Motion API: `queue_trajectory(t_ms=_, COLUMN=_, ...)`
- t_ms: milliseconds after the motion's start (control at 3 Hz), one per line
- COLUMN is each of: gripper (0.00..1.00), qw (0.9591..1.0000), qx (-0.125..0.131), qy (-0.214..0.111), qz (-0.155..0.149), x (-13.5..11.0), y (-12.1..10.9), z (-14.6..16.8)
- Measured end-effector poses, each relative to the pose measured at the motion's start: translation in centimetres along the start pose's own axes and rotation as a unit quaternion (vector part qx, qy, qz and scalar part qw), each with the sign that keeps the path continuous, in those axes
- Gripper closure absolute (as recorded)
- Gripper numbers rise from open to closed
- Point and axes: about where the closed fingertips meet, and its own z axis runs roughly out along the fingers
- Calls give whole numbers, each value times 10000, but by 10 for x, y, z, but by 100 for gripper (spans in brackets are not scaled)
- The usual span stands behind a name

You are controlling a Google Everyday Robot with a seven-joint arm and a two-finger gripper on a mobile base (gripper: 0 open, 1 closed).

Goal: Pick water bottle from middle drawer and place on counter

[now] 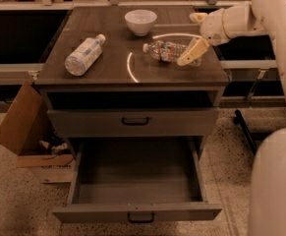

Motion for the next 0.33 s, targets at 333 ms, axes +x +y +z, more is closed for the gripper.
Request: queue_trajectory(t_ms=333, gripper=0, qw=9994, qx=306, qy=-18, qz=-159, x=-2, y=1, z=-41)
